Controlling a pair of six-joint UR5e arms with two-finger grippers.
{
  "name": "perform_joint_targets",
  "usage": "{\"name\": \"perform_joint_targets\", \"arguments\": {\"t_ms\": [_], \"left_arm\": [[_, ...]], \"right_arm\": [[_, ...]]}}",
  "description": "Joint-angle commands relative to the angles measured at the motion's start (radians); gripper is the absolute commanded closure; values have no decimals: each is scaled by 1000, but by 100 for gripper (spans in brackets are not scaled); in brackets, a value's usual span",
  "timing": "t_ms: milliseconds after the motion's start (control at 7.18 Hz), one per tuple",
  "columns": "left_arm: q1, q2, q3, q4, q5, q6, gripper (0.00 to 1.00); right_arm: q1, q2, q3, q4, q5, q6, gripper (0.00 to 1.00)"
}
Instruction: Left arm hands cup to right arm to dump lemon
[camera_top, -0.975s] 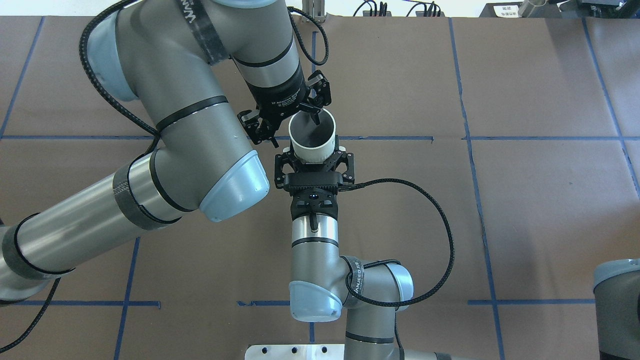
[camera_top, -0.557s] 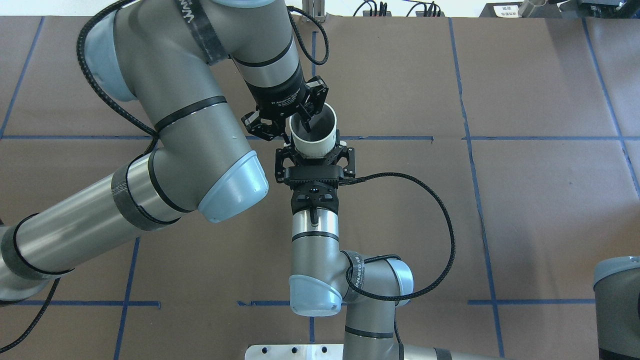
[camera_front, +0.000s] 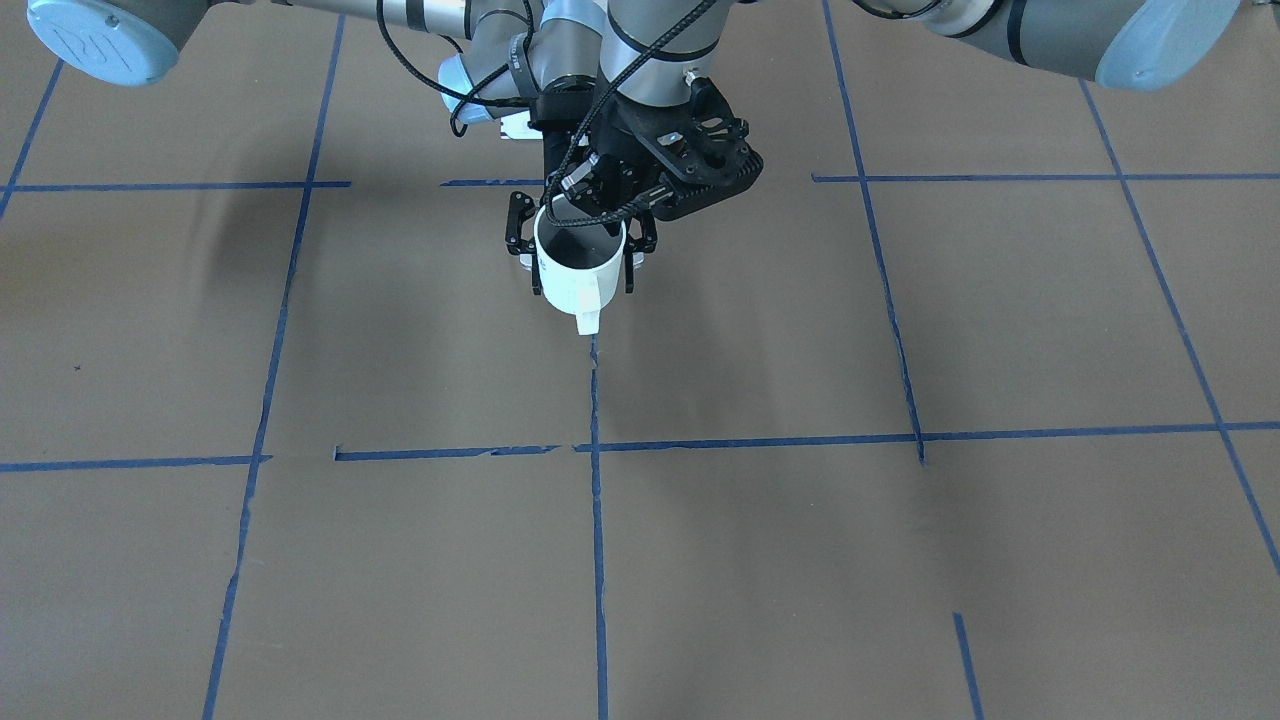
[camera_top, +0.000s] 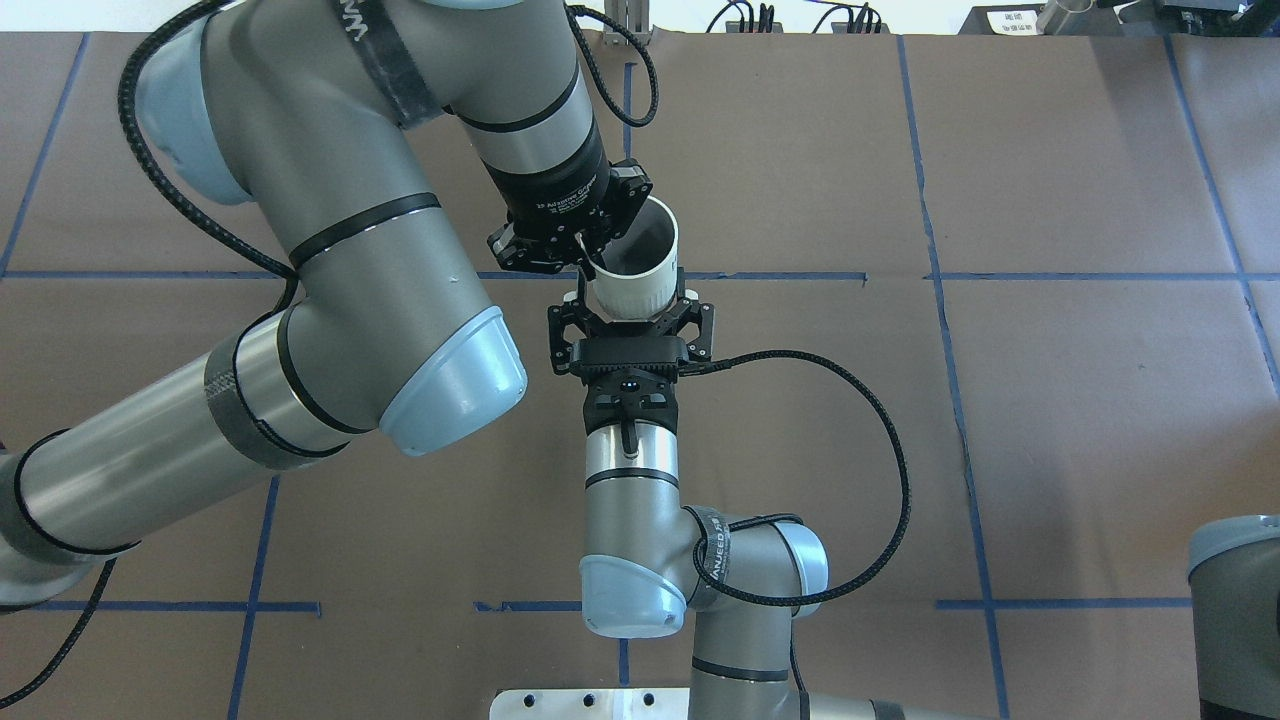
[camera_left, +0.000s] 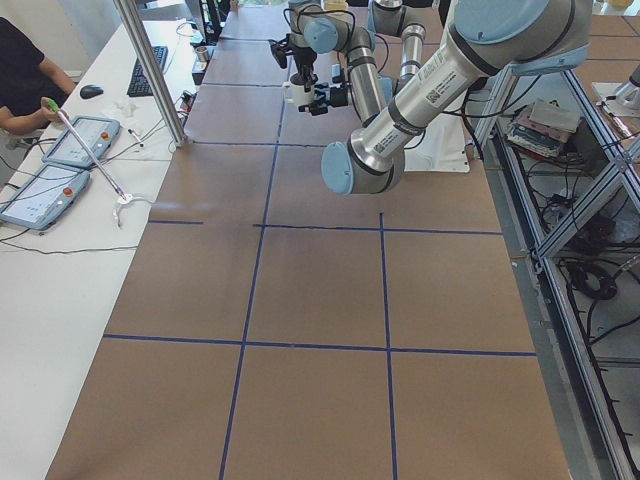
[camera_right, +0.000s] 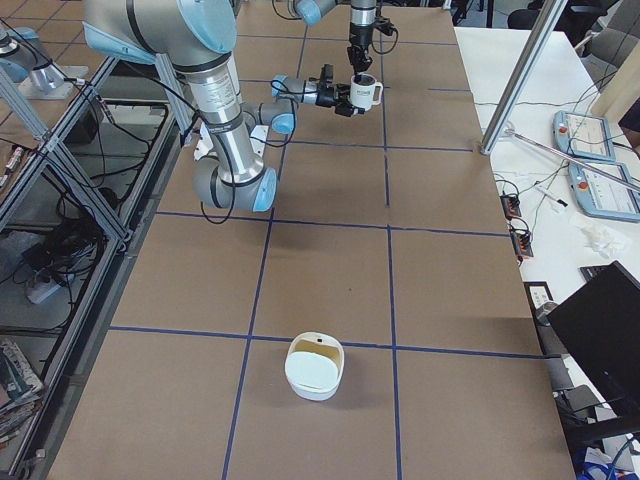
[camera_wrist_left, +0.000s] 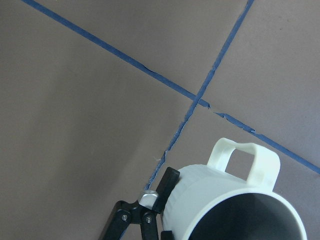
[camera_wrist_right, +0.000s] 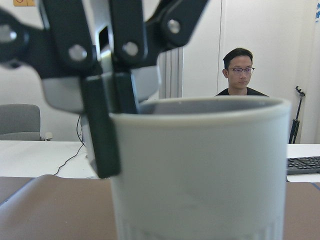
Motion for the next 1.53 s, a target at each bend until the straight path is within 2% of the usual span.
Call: {"name": "perform_joint_targets", "arguments": {"t_ms": [0,279,418,557,697,836,975,1114,1254,1393], "left_arm": [[-1,1,-22,10,0,0,100],[-2,1,-74,31,0,0,100],[-28,5,-105,34,0,3,100],[-54,40,-125,31,-2,12,100],[-64,136,-224,31,1,109,100],[-91,248,-315,28,-2,189,100],[-100,366,-390,10,5,301,100],[-126,505,-438,-74,3,412,100],[-146,625,-438,-167,3,475,100],[-192,753,-434,-259,-3,594,100]], "right_arm": [[-25,-30,-4,1,2,-1,0],[-42,-77,-3,4,23,0,0],[-35,-81,10,34,75,-4,0],[-4,-81,28,86,172,-48,0],[48,-96,106,103,255,-107,0],[102,-175,190,102,373,-112,0],[165,-235,230,102,491,-112,0],[231,-292,261,102,634,-112,0],[310,-353,308,99,790,-113,0],[451,-423,359,90,1038,-118,0]]}}
